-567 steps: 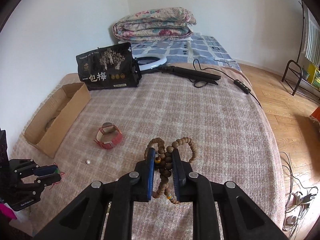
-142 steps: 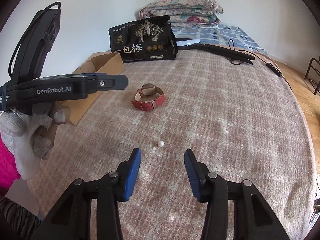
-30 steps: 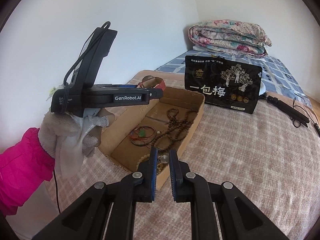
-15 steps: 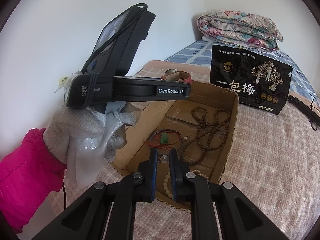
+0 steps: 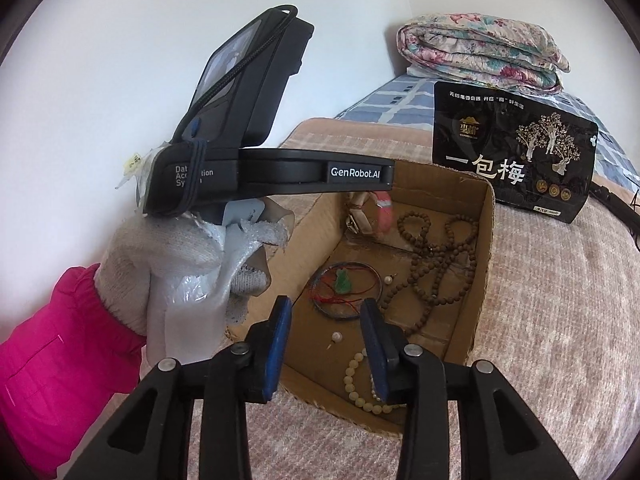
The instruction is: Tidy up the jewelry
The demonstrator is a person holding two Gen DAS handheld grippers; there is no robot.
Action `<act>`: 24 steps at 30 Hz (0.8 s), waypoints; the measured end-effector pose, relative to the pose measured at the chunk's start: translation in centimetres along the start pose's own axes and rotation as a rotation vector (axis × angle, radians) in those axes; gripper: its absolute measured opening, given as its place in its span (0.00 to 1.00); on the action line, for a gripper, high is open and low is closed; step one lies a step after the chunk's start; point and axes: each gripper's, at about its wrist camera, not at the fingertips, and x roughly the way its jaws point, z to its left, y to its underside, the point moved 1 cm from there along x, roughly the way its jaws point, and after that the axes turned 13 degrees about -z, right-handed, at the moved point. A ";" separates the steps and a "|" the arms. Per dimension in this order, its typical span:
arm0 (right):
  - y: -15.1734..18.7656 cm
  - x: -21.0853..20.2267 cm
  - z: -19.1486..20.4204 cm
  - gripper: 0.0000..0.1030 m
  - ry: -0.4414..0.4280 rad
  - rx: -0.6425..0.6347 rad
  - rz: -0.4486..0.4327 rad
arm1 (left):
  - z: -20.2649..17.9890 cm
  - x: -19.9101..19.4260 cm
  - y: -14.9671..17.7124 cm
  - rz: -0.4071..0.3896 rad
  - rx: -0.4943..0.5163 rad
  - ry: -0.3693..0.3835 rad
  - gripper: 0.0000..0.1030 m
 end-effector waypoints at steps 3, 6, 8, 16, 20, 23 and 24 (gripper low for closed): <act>0.0 -0.3 0.0 0.56 0.014 -0.005 -0.012 | 0.0 -0.3 -0.1 -0.004 -0.001 -0.003 0.63; -0.2 -0.7 -0.1 0.56 0.018 -0.009 -0.019 | -0.1 -0.7 -0.2 -0.009 0.000 -0.004 0.63; -0.3 -0.9 -0.1 0.56 0.022 -0.016 -0.024 | -0.2 -1.0 -0.3 -0.013 0.003 -0.007 0.63; -0.5 -2.7 -0.1 0.56 0.044 -0.035 -0.045 | -1.3 -3.5 -1.0 -0.041 0.026 -0.010 0.63; -0.6 -4.0 -0.5 0.56 0.053 -0.037 -0.056 | -2.0 -5.3 -1.4 -0.066 0.041 -0.017 0.63; -0.6 -5.2 -0.7 0.56 0.063 -0.040 -0.067 | -2.7 -6.9 -1.6 -0.084 0.047 -0.021 0.63; -0.7 -5.6 -0.8 0.56 0.066 -0.039 -0.072 | -2.9 -7.4 -1.7 -0.091 0.049 -0.023 0.63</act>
